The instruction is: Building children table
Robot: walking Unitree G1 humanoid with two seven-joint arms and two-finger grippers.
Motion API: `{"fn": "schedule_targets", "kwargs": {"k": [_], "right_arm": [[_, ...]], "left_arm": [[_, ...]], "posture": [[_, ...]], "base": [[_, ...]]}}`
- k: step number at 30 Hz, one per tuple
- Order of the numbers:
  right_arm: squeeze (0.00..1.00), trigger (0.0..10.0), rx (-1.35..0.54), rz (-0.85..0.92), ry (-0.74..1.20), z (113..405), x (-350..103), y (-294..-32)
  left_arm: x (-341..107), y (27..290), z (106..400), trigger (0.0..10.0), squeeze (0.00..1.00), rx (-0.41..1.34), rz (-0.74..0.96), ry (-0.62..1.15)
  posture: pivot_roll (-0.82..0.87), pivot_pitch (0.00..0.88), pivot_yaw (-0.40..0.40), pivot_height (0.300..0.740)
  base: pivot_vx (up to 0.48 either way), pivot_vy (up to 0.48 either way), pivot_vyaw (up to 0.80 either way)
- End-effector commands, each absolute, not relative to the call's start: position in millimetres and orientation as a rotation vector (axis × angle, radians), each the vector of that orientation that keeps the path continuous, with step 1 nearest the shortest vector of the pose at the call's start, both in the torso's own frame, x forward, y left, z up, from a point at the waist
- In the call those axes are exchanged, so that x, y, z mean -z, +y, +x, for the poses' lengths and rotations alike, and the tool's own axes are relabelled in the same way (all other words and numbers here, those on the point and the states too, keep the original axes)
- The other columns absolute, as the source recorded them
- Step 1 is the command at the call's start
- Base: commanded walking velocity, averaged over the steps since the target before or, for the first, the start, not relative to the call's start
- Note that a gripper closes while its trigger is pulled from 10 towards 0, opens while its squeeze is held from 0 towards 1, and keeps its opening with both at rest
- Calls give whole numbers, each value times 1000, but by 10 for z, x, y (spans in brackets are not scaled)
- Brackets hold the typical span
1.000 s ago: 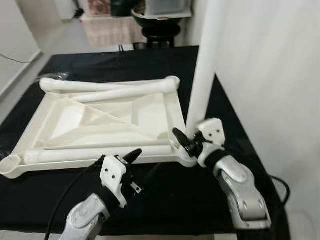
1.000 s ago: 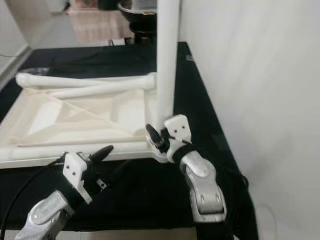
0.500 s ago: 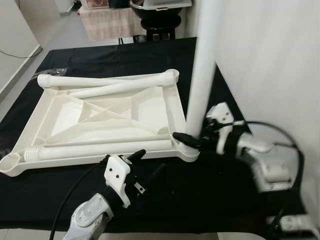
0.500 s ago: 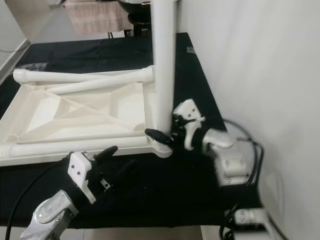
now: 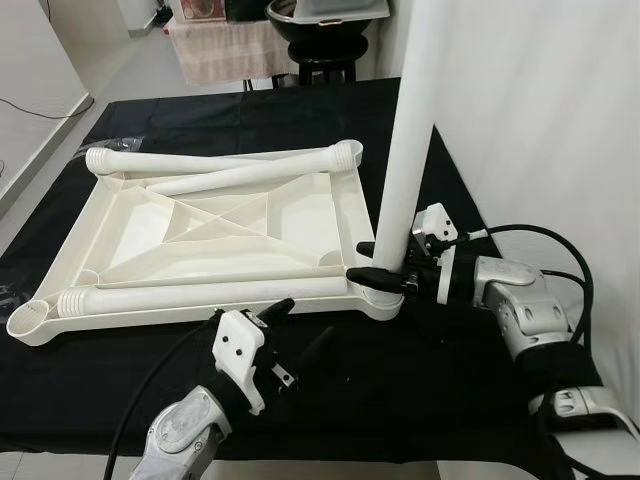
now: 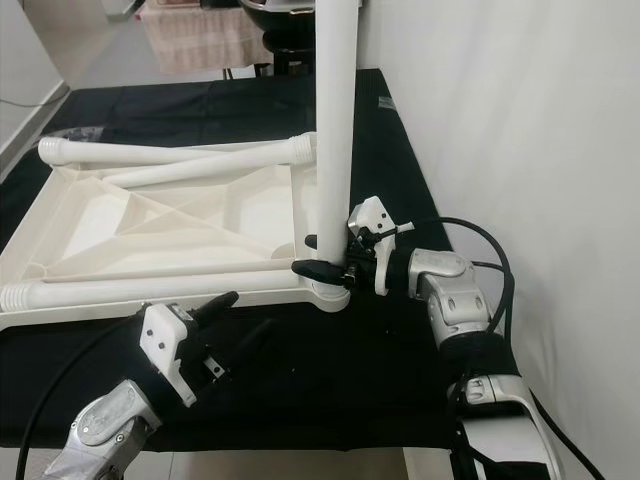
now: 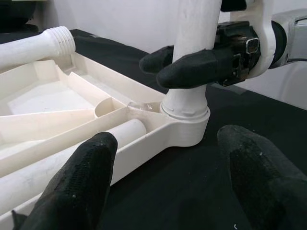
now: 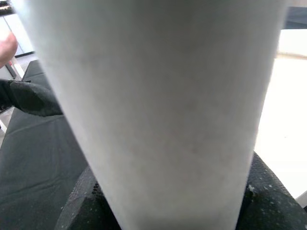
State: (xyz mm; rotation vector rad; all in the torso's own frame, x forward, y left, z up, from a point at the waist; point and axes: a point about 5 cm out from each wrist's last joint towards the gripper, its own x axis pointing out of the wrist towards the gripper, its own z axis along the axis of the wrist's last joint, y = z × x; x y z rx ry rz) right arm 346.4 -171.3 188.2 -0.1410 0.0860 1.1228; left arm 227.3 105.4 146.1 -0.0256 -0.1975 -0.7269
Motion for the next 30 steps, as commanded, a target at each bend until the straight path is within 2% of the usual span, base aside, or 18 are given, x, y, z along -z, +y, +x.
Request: {"fn": "schedule_targets", "kwargs": {"k": [1,4,6,7,9,10,11,12,14,15,19,20,22,23,25,26,30], "right_arm": [[0,0,-1103,-86,64,3408,-1863,-1823],[0,0,-1018,-109,33,3337,-1867,-1885],[0,0,-852,-94,33,3277,-1797,-1845],[0,0,-707,-85,40,3258,-1726,-1784],[0,0,-707,-85,40,3258,-1726,-1784],[0,0,-504,-63,106,3130,-1528,-1613],[0,0,-504,-63,106,3130,-1528,-1613],[0,0,-491,-148,155,2935,-1332,-1324],[0,0,-491,-148,155,2935,-1332,-1324],[0,0,-498,-300,121,2834,-1317,-1168],[0,0,-577,-216,132,2935,-1302,-1158],[0,2784,-572,-181,132,2970,-1320,-1173],[0,2784,-567,-180,128,2984,-1337,-1176],[0,10000,-568,-163,120,3011,-1360,-1183],[0,10000,-568,-163,120,3011,-1360,-1183],[1000,10000,-672,-107,85,3100,-1446,-1193],[1000,10000,-726,-80,39,3142,-1583,-1197]], "left_arm": [[-1389,1066,2239,10000,0,721,-18,-163],[-1375,1068,2211,10000,0,722,-20,-161],[-1363,1079,2196,10000,0,723,-19,-159],[-1362,1088,2194,10000,0,723,-19,-159],[-1362,1088,2194,10000,0,723,-19,-159],[-1380,1107,2212,10000,0,720,-18,-161],[-1380,1107,2212,10000,0,720,-18,-161],[-1390,1117,2227,10000,0,718,-16,-162],[-1390,1117,2227,10000,0,718,-16,-162],[-1397,1125,2237,10000,0,716,-12,-163],[-1394,1111,2254,10000,0,737,-18,-158],[-1401,1112,2258,10000,0,727,-15,-163],[-1407,1115,2260,10000,0,718,-12,-167],[-1412,1115,2262,10000,0,708,-9,-170],[-1412,1115,2262,10000,0,708,-9,-170],[-1414,1107,2262,10000,0,705,-10,-171],[-1415,1099,2266,10000,0,711,-13,-169]], "posture": [[-39,162,26,740],[-46,167,23,740],[-50,170,16,740],[-53,173,16,740],[-53,173,16,740],[-62,181,30,740],[-62,181,30,740],[-58,184,39,740],[-58,184,39,740],[-58,180,39,740],[-69,174,34,740],[-67,174,34,740],[-67,174,34,740],[-64,173,35,740],[-64,173,35,740],[-58,170,35,740],[-55,168,37,740]], "base": [[0,0,0],[0,0,0],[0,0,0],[0,0,0],[0,0,0],[0,0,0],[0,0,0],[0,0,0],[0,0,0],[0,0,0],[0,0,0],[0,0,0],[0,0,0],[0,0,0],[0,0,0],[0,0,0],[0,0,0]]}}
